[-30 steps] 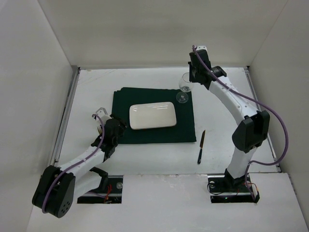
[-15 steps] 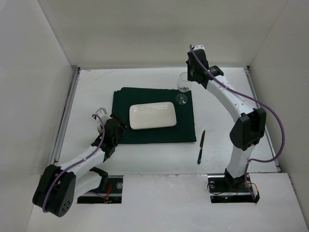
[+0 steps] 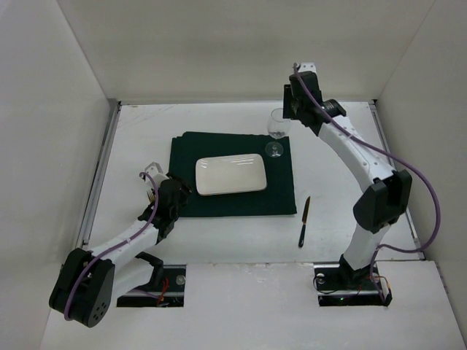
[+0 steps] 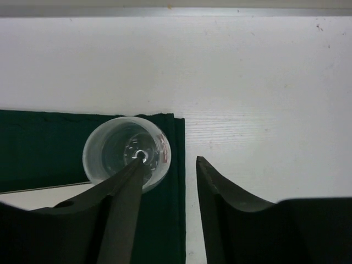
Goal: Set the dinner table for one person
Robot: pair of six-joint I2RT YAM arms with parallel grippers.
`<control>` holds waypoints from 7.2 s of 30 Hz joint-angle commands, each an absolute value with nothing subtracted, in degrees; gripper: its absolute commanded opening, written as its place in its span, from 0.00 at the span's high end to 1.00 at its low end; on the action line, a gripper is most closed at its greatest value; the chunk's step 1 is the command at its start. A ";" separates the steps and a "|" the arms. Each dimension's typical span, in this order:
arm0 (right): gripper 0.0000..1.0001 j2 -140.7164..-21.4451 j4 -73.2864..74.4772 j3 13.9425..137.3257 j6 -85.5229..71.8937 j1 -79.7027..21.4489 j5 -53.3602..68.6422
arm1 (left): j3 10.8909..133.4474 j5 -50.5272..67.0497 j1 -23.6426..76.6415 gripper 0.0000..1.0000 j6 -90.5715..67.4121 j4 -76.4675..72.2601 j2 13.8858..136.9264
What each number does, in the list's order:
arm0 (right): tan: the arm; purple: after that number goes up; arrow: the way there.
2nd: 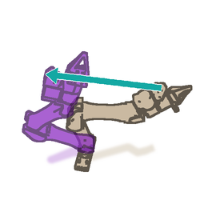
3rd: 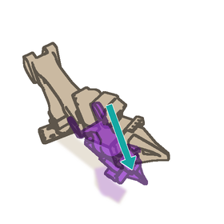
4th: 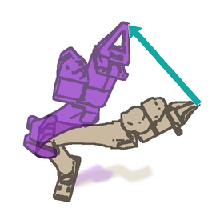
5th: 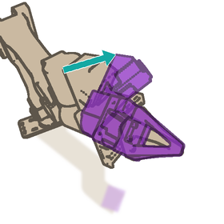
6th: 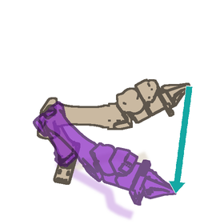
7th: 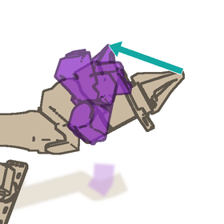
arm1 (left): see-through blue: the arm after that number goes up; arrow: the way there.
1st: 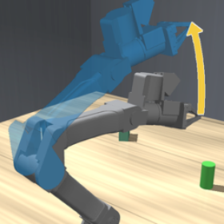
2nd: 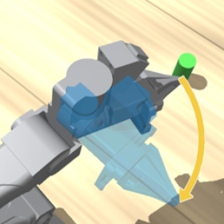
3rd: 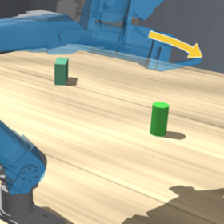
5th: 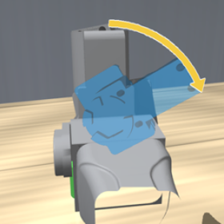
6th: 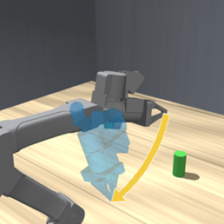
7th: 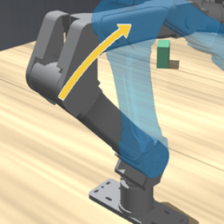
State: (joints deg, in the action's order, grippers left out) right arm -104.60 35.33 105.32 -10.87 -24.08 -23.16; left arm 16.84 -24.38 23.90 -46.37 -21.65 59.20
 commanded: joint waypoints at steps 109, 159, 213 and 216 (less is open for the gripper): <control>0.77 -96.07 21.80 58.54 -30.94 -32.39 -8.09 | 14.15 -17.14 18.85 0.63 -50.27 -23.56 52.82; 0.61 -61.17 -17.05 29.71 -34.10 -42.85 -14.06 | 26.90 -27.33 18.76 0.64 -57.48 35.34 57.22; 0.59 -58.62 -15.82 28.30 -34.72 -39.42 -14.94 | 53.95 -30.49 29.84 0.88 -28.76 27.87 78.11; 0.59 -59.06 -16.17 28.12 -34.89 -39.42 -15.03 | 55.63 -32.60 30.36 0.88 -25.32 25.93 82.26</control>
